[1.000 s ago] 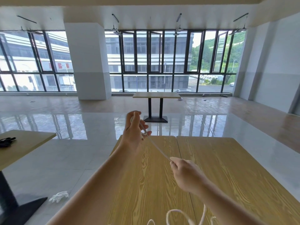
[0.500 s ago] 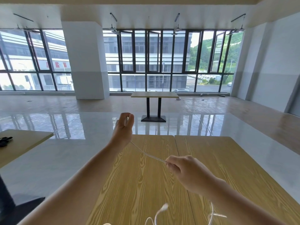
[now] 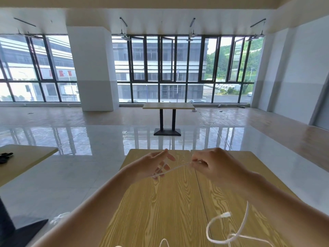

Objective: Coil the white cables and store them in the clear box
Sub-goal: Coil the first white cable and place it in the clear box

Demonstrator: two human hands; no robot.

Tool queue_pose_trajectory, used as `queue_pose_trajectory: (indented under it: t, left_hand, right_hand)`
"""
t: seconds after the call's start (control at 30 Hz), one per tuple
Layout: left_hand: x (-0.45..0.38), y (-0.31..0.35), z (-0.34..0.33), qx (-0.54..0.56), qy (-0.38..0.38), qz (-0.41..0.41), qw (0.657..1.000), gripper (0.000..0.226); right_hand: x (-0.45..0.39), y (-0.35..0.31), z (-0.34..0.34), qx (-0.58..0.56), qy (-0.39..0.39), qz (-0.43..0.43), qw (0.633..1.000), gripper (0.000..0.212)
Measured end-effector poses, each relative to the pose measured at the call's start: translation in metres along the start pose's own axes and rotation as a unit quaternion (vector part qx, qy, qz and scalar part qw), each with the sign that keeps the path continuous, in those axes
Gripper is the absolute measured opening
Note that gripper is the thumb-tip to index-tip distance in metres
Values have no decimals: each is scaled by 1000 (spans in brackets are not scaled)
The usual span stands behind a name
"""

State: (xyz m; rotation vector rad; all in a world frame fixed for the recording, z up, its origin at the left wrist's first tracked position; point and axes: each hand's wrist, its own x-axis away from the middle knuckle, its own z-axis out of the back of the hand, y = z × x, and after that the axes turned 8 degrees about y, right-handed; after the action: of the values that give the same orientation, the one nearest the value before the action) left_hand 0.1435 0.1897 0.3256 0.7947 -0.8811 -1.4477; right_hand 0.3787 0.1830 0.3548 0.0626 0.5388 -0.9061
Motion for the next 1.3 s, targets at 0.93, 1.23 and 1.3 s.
queue_pose_trajectory:
  t: [0.93,1.23,1.3]
  left_hand:
    - [26,3,-4,326,-11,5,945,40]
    - [17,-7,1,357,114,49,926,43]
    - [15,-10,2,361,119,62,923,44]
  right_hand:
    - [13,67,-30,-87,-16,-96,991,65]
    - [24,59,-27,-102,-132,-126,978,33]
    - [27,58,-25,-109,-166,-114,974,36]
